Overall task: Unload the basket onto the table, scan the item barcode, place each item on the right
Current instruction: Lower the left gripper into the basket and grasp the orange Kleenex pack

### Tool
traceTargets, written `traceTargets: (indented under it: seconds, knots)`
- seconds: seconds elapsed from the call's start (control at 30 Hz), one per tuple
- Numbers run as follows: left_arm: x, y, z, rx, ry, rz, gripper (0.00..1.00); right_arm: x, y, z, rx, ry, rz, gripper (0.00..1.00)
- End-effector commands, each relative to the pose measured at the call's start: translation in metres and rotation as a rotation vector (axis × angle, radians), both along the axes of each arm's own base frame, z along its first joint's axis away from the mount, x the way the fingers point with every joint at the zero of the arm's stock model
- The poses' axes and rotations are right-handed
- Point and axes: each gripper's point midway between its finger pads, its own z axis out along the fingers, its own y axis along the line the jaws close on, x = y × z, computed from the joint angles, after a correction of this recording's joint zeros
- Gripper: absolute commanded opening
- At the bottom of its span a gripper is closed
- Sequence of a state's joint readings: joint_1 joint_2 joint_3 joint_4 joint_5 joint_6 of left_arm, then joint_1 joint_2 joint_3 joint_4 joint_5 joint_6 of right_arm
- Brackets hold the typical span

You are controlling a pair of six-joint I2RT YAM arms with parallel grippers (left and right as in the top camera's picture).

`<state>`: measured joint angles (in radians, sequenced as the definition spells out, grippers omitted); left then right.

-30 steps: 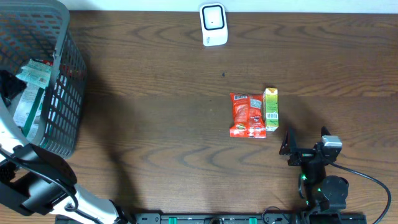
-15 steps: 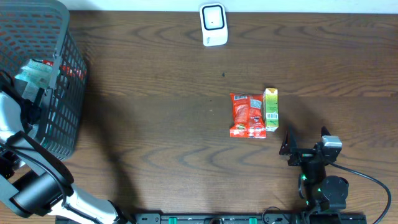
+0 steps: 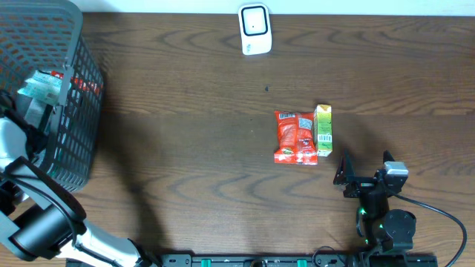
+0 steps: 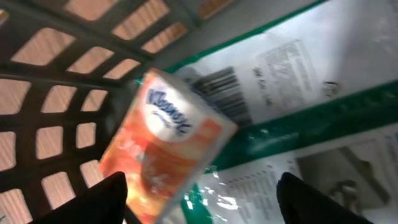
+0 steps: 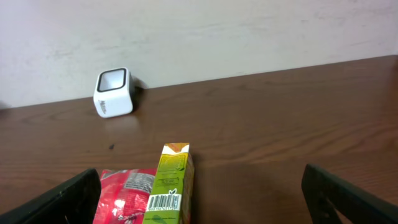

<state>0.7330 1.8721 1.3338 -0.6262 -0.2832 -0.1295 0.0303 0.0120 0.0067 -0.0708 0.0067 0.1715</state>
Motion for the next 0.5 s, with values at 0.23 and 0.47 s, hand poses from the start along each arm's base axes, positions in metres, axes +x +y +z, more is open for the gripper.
traceTargets:
  seconds: [0.23,0.47]
  knots:
    - [-0.006,0.004,-0.011,-0.012,0.008,0.012,0.75,0.000,0.000,0.000,-0.011,0.000,0.001,0.99]
    - [-0.009,0.001,-0.037,-0.054,0.054,0.012,0.71,0.000,0.000,-0.001,-0.011,0.000,0.001,0.99]
